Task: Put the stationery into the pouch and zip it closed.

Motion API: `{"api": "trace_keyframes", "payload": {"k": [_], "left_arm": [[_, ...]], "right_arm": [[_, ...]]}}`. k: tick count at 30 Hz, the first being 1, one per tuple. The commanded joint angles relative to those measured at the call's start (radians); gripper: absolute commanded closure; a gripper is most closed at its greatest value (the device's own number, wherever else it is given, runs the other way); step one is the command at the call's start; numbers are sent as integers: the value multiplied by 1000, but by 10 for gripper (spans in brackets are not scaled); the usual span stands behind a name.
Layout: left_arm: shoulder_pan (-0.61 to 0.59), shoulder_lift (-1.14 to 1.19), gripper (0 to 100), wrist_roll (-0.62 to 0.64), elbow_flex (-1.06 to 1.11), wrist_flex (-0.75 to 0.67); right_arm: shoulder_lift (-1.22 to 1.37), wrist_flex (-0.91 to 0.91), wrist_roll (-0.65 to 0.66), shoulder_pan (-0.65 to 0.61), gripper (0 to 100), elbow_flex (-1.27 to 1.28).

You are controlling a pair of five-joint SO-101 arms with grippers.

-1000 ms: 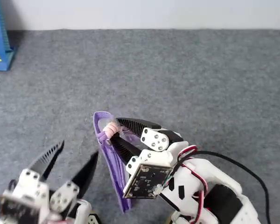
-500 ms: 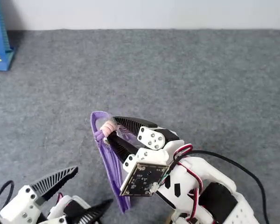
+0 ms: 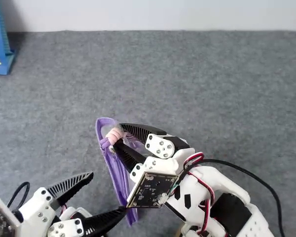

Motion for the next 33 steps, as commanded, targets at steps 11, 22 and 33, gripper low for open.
{"api": "trace_keyframes", "payload": {"k": [11,22,33], "left_arm": [[3,183,667,69,64,-98],[-103,184,725,-21,35,-44],[-241,184,829,-123,39,-38]], "right_arm": [[-4,-25,-11,-2,991,-11],[-15,-24,-9,61,991,-23],[-15,-16,-11,79,991,-25]]}}
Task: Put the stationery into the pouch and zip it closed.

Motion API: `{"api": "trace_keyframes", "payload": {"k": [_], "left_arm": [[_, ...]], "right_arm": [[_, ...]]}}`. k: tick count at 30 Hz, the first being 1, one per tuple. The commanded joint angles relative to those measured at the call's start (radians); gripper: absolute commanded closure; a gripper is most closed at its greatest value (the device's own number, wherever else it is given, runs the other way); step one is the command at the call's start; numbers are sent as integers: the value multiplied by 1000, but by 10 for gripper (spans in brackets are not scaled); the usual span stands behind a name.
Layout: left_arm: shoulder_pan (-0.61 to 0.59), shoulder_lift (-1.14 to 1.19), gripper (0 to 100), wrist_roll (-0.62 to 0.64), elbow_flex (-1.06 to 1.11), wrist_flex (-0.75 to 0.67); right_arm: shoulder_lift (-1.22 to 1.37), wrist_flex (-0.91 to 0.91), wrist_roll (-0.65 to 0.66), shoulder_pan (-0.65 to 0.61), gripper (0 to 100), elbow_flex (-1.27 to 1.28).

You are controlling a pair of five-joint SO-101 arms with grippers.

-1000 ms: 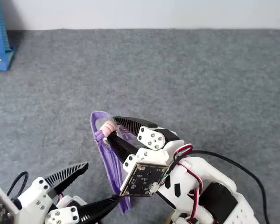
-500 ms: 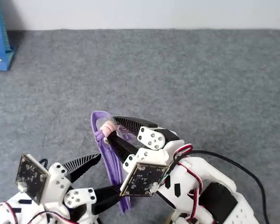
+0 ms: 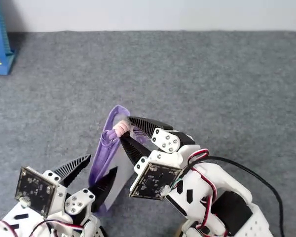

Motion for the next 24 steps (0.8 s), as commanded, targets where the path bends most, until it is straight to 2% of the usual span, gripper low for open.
{"api": "trace_keyframes", "payload": {"k": [1,6,10,17,24], "left_arm": [[-8,38,844,-14,-24,3],[-8,38,987,-68,-31,-3],[-14,26,990,-74,-31,-3],[-15,-147,991,-74,-13,5],[-15,-157,991,-74,28,12]], "right_arm": [[-16,-16,-11,10,991,-25],[-16,-16,-6,28,991,-25],[-7,-24,-3,130,991,-25],[-2,-25,0,275,991,-25],[90,-53,38,450,991,-21]]}}
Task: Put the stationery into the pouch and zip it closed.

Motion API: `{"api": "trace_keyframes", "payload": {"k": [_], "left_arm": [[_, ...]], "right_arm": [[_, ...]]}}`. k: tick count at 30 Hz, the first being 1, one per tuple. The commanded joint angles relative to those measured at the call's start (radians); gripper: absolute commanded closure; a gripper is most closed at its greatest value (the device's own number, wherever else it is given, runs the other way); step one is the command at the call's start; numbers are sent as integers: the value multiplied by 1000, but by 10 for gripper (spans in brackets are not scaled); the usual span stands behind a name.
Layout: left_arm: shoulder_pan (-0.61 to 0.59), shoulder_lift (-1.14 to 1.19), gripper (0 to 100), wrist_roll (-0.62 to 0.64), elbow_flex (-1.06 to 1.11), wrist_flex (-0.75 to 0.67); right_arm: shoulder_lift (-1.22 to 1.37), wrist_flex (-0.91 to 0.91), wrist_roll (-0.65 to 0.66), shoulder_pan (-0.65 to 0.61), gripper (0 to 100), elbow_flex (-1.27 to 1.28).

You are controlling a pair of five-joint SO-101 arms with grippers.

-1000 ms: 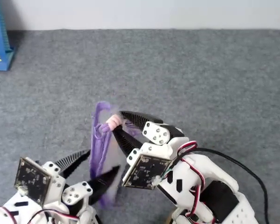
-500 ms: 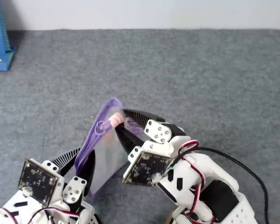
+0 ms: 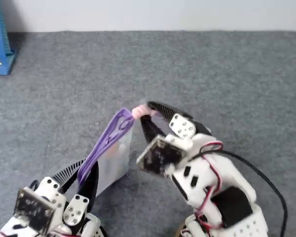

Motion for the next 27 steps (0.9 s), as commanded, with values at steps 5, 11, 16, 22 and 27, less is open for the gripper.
{"api": "trace_keyframes", "payload": {"k": [5,11,16,22,27], "left_arm": [[-14,-25,991,-8,-13,21],[-14,-25,991,-8,-13,21],[-14,-26,991,-3,-15,21],[-14,-26,991,-3,-15,21],[-14,-20,987,-8,-15,9]], "right_arm": [[127,-117,9,236,991,-21],[177,-140,11,312,991,-20],[220,-153,12,386,991,-18],[231,-142,31,404,991,-11],[228,-142,25,372,991,18]]}}
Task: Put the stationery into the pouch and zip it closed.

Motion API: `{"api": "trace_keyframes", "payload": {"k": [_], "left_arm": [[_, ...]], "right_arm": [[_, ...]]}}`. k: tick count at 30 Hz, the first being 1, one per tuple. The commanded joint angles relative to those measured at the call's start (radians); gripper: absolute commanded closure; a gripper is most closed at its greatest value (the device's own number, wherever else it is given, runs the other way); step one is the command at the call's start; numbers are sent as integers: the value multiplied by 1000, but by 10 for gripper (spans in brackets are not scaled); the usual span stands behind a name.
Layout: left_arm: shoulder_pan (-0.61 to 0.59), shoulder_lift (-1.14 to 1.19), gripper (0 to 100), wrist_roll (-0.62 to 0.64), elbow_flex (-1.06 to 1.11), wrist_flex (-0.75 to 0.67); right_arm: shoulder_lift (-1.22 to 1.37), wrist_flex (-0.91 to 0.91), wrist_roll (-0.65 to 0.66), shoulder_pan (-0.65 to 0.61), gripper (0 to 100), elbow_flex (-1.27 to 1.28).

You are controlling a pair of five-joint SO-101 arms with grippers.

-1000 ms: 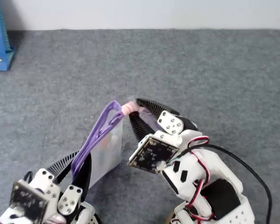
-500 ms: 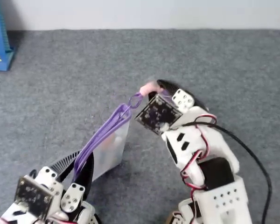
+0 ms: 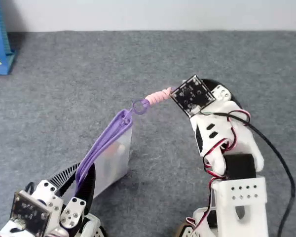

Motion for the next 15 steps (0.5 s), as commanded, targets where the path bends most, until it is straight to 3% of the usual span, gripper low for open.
{"api": "trace_keyframes", "payload": {"k": [1,6,9,12,15], "left_arm": [[-14,2,981,-8,-13,-20],[-17,2,796,28,-7,-23],[-117,3,697,89,-4,-44],[-239,3,667,89,61,-132],[-288,3,665,69,163,-232]], "right_arm": [[-5,-15,3,-7,989,0],[-7,99,-23,-27,898,2],[-39,185,-132,-35,792,2],[-102,228,-215,-36,724,2],[-165,266,-253,-68,710,3]]}}
